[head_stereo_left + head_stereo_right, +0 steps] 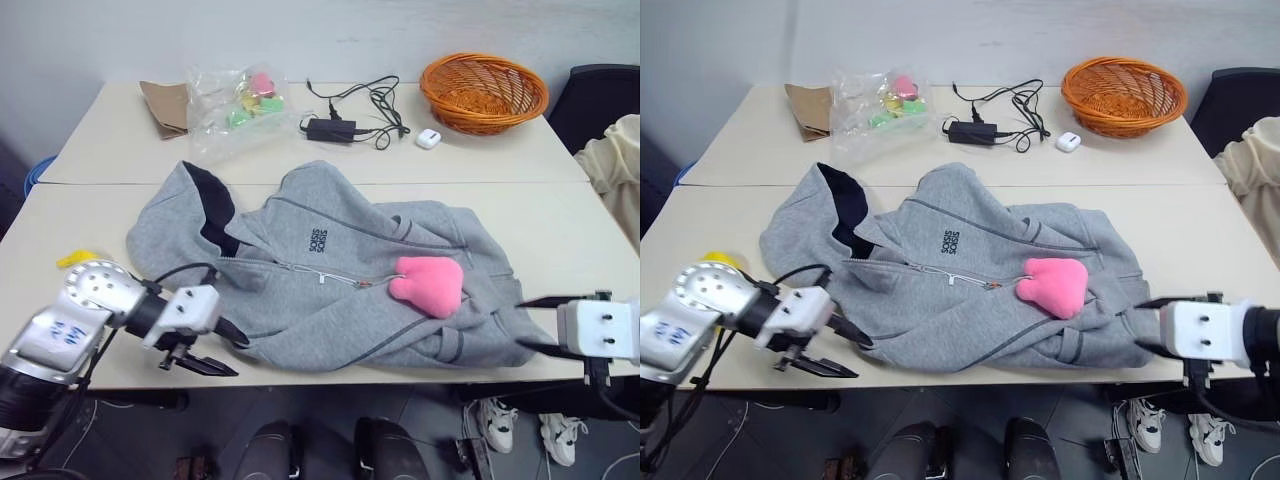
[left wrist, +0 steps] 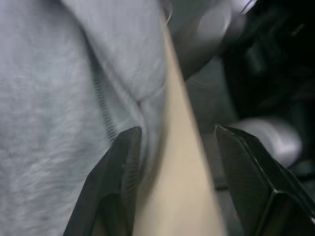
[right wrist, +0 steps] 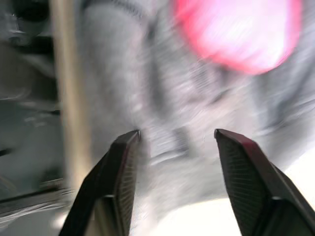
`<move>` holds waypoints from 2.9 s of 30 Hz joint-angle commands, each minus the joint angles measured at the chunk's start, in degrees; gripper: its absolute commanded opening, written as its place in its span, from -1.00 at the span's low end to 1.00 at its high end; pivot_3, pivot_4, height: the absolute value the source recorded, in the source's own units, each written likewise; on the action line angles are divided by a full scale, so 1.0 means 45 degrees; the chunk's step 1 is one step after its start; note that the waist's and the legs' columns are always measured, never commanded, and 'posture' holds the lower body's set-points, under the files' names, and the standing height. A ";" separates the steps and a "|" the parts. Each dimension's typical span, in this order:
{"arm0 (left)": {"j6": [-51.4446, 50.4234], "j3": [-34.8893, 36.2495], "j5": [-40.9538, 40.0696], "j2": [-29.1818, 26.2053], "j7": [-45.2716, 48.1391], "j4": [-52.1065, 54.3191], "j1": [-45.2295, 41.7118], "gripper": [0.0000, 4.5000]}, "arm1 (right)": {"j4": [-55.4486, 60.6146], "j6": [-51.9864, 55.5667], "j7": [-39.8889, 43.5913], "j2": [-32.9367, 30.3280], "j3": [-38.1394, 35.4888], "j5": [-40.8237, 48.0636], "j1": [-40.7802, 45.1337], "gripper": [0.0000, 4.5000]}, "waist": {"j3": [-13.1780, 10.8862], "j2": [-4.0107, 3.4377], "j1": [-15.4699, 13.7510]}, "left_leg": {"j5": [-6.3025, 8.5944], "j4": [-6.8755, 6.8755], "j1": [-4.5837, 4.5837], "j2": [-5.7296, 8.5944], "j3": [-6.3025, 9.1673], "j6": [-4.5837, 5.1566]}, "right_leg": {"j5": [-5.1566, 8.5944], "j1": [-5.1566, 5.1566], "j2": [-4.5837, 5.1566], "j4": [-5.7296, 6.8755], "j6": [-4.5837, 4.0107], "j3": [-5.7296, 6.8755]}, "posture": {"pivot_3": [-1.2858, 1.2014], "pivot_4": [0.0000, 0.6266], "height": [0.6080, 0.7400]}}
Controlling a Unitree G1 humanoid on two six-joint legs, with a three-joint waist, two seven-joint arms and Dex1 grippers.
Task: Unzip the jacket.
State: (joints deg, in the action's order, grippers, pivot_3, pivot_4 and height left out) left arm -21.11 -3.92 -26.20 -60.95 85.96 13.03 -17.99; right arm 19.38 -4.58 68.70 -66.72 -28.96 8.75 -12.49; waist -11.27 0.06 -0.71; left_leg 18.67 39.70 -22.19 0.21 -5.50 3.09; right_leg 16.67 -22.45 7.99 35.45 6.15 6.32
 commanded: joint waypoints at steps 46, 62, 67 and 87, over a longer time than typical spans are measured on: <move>-0.2293 -0.0909 -0.0361 0.2027 -0.0653 -0.1045 -0.5147 0.04 | 0.5138 0.8872 0.3771 -0.0206 -0.6092 0.9463 -0.3168 -0.99 | -0.0013 -0.0005 -0.0169 | -0.0012 0.0015 -0.0021 -0.0017 0.0048 0.0016 | -0.0002 0.0030 -0.0061 0.0016 0.0007 0.0001 | 0.03 -0.52 1.00; 0.0610 -0.1285 0.1648 0.2382 -0.0090 -0.3981 -0.5749 0.04 | 0.8008 0.9238 0.2955 0.1677 -0.6139 0.8192 -0.5866 -0.31 | 0.0004 0.0031 -0.0181 | 0.0024 0.0004 -0.0023 -0.0003 0.0014 0.0013 | -0.0018 -0.0001 -0.0046 -0.0052 0.0029 -0.0039 | 0.03 -0.52 1.00; 0.1654 -0.1399 0.2183 0.2667 0.0269 -0.5186 -0.6347 0.04 | 0.6902 0.9894 0.1497 0.0424 -0.6319 1.0744 -0.3003 0.45 | 0.0001 0.0037 -0.0175 | 0.0026 0.0005 -0.0027 -0.0004 0.0009 0.0016 | -0.0015 0.0004 -0.0053 -0.0037 0.0025 -0.0030 | 0.03 -0.52 1.00; 0.6329 -0.2415 0.4815 0.5555 -0.0023 -1.0823 -0.8529 0.04 | -0.2246 -0.3460 -0.3985 0.1579 0.8633 -0.4950 0.8983 0.45 | -0.0004 0.0046 0.0050 | -0.0017 0.0076 -0.0246 0.0036 -0.0131 0.0087 | -0.0039 -0.0267 -0.0101 0.0090 0.0072 0.0035 | 0.03 -0.52 1.00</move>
State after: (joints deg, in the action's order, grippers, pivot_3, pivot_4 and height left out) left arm 6.77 -16.10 -4.22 -35.57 85.44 -35.94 -55.24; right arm 9.98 -17.11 51.56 -60.02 9.69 -12.19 26.95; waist -11.29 0.27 -0.49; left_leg 18.60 40.05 -23.29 0.36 -6.07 3.48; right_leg 16.50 -23.62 7.53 35.85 6.48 6.50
